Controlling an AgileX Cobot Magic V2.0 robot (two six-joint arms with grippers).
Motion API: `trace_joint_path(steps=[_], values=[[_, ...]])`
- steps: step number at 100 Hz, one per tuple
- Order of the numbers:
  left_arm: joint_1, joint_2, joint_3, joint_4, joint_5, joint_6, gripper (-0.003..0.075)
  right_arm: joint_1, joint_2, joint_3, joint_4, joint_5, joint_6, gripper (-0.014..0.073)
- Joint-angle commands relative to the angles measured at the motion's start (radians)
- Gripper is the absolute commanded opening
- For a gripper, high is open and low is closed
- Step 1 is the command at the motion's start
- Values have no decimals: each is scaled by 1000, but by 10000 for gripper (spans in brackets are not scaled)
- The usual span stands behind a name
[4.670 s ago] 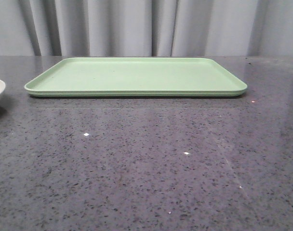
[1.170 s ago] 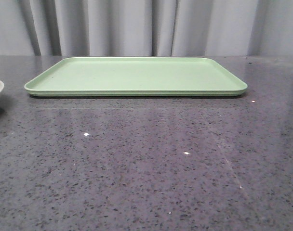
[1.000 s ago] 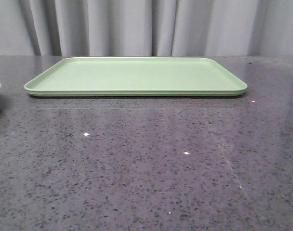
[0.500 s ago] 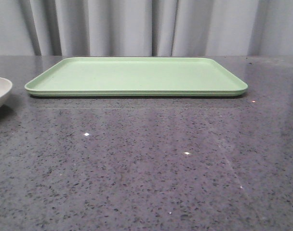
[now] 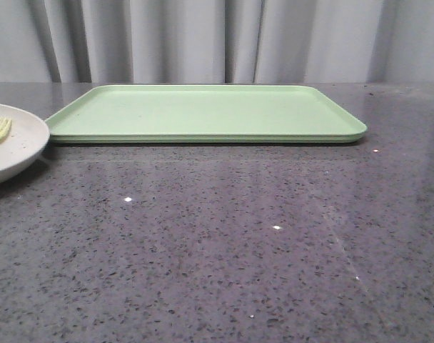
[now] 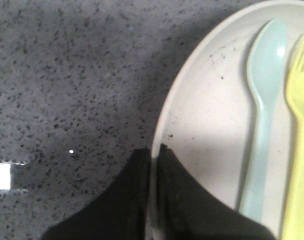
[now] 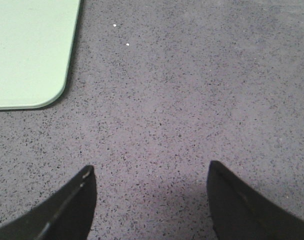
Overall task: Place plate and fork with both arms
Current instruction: 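Lift the cream plate with the left gripper toward the green tray, then lower the plate onto the tray and open the left gripper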
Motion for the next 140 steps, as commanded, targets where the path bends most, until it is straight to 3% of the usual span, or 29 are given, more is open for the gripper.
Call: trace_joint_path(steps=[1, 31, 81, 108, 140], values=[[2, -50, -58, -81, 17, 7, -20, -5, 2, -34, -5, -65, -10, 484], [-111, -48, -169, -159, -24, -13, -21, -5, 2, -34, -5, -65, -10, 484], [-424, 173, -358, -161, -208, -282, -21, -5, 2, -34, -5, -65, -10, 484], [-577, 327, -514, -161, -237, -367, -20, -5, 2, -34, -5, -65, -10, 484], [-668, 436, -607, -172, -344, -453, -20, -5, 2, -34, -5, -65, -10, 484]])
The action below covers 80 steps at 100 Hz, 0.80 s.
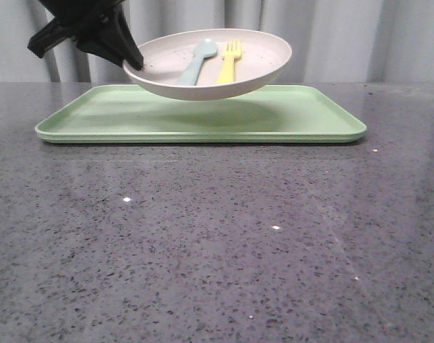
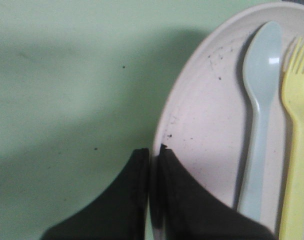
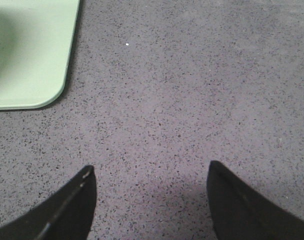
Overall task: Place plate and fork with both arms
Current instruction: 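Lower the plate onto the tray and open the left gripper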
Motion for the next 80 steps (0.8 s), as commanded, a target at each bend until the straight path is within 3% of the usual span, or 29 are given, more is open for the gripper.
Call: trace_joint_path(steps=[1, 80], values=[[-18, -38, -43, -57, -89, -37, -20, -5, 2, -34, -5, -65, -10, 484], [-22, 41, -41, -16, -105, -50, 3, -5, 2, -34, -5, -65, -10, 475]])
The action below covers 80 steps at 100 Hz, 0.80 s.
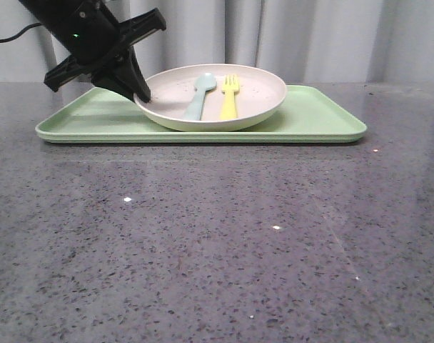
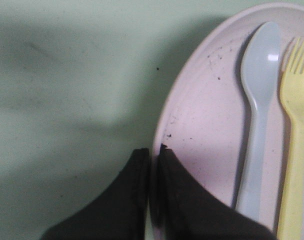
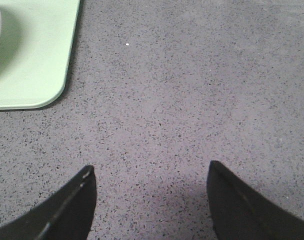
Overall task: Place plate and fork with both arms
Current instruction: 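Lower the plate onto the tray and open the left gripper, then raise the left gripper away from the plate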
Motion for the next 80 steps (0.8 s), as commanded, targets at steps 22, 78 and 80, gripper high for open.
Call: trace_joint_path(steps=[22, 78, 80], values=[[-9, -56, -37, -34, -39, -14, 210, -5, 2, -34, -5, -65, -10, 475], [-9, -174, -37, 174, 78, -14, 273, -5, 2, -34, 15, -75, -10, 475], [-9, -187, -37, 189, 81, -14, 273, -4, 2, -34, 21, -75, -10, 475]])
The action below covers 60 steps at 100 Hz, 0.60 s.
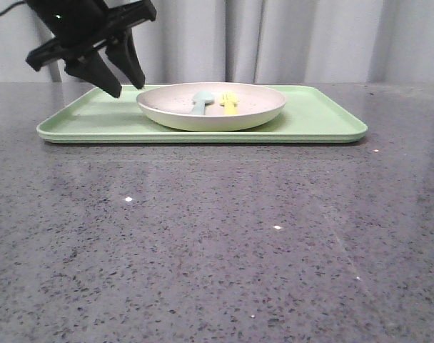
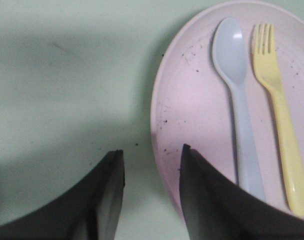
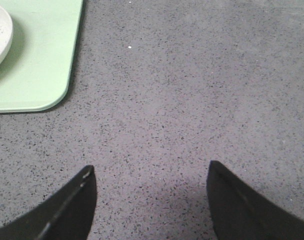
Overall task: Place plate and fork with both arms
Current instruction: 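Raise the left gripper away from the plate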
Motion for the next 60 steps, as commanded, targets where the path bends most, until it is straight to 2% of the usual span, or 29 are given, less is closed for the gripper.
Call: trace_joint_path(steps=[1, 32, 60], values=[[-7, -112, -37, 46, 0, -8, 273, -4, 2, -34, 10, -68, -10, 475], [-7, -350, 85, 199, 0, -8, 273, 2, 26, -43, 15, -61, -10, 475], [-7, -611, 351, 252, -72, -8, 273, 117, 138, -188, 15, -13, -14, 475]])
